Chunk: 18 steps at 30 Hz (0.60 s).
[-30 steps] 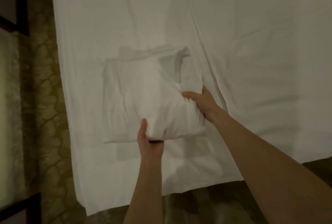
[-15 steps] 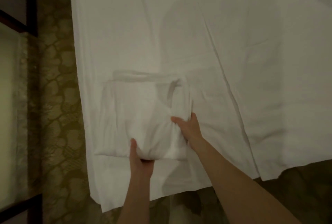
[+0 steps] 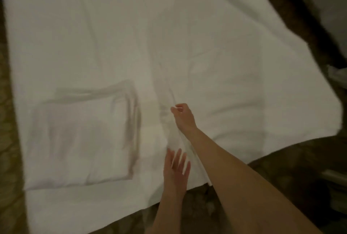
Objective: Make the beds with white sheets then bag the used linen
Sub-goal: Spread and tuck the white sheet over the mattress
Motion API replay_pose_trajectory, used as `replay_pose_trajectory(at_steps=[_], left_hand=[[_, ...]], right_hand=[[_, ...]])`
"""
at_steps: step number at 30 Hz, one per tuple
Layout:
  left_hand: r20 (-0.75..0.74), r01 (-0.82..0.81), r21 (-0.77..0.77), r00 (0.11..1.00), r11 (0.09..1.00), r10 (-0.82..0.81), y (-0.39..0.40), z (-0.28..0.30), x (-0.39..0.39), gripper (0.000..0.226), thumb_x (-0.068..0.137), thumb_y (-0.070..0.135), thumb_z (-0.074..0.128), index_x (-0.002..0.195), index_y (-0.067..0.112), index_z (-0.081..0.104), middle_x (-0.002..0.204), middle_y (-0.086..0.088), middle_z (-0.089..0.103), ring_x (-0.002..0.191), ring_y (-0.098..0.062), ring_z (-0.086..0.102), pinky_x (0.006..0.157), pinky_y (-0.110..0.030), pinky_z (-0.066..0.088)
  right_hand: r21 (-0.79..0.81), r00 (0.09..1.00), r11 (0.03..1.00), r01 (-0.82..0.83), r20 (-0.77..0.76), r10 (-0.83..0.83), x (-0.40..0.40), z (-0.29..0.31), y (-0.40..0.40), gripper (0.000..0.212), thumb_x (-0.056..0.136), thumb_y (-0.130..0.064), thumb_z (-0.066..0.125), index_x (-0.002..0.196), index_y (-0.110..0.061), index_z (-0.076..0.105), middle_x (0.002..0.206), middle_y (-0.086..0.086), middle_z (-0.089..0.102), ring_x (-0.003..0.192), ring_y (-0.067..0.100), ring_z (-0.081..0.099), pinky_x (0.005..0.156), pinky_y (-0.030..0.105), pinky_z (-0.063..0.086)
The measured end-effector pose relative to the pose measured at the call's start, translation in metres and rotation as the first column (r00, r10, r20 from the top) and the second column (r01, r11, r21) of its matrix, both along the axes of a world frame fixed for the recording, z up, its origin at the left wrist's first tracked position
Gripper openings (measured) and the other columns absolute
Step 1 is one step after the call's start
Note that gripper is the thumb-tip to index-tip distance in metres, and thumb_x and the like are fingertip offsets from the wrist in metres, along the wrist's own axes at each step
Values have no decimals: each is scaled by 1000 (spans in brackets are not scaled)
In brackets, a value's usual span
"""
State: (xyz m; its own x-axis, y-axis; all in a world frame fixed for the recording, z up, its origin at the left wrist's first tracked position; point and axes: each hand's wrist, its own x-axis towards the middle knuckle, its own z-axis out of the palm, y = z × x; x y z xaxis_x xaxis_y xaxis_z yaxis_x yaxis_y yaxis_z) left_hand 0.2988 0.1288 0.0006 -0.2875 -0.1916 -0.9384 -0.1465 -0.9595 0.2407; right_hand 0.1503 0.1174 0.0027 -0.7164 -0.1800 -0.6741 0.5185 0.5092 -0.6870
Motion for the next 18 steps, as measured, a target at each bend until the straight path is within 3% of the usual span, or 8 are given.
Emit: replay_pose_trajectory(at_steps=[3, 5, 8, 12, 14, 18], left_hand=[[-51, 272, -4, 961, 962, -271, 71, 3, -63, 31, 102, 18, 45, 130, 8, 53, 133, -12, 58, 117, -28, 57, 94, -38, 48], [-54, 449, -61, 890, 891, -452, 110, 5, -111, 29, 102, 15, 44, 125, 4, 58, 126, -17, 61, 116, -31, 58, 89, -35, 53], [-52, 606, -133, 786, 784, -616, 162, 1, -178, 26, 103, 13, 39, 112, 5, 62, 107, -13, 64, 94, -23, 62, 71, -28, 53], [40, 757, -272, 626, 594, -779, 225, -13, -248, 31, 102, 16, 41, 130, 9, 54, 118, -5, 62, 105, -17, 59, 86, -35, 52], [93, 786, -325, 581, 527, -809, 247, -18, -272, 34, 100, 18, 46, 133, 12, 50, 120, -4, 59, 105, -17, 56, 83, -33, 48], [207, 835, -296, 530, 464, -822, 276, -39, -289, 44, 93, 18, 54, 136, 12, 47, 132, -11, 53, 117, -25, 52, 94, -40, 43]], right_hand=[[42, 1000, 999, -7, 11, 7, -41, 1, 70, 39, 97, -26, 52, 131, -8, 47, 126, 9, 57, 103, 20, 54, 85, 26, 39], [91, 1000, 996, 5, 2, -6, -71, -3, 120, 40, 97, -27, 51, 132, -9, 47, 129, 9, 55, 112, 22, 54, 93, 31, 40], [160, 999, 987, 34, -23, -31, -114, -7, 193, 41, 97, -26, 50, 133, -8, 46, 132, 10, 54, 120, 25, 51, 98, 31, 37], [241, 991, 962, 128, -73, -114, -164, -18, 284, 39, 97, -24, 49, 132, -6, 46, 131, 13, 54, 118, 27, 53, 97, 34, 40], [282, 986, 947, 156, -102, -132, -182, -19, 321, 40, 97, -24, 49, 132, -6, 45, 132, 13, 53, 118, 27, 52, 96, 34, 40], [390, 977, 898, 202, -151, -154, -200, -32, 391, 43, 95, -25, 51, 133, -6, 45, 135, 14, 48, 122, 30, 49, 101, 39, 42]])
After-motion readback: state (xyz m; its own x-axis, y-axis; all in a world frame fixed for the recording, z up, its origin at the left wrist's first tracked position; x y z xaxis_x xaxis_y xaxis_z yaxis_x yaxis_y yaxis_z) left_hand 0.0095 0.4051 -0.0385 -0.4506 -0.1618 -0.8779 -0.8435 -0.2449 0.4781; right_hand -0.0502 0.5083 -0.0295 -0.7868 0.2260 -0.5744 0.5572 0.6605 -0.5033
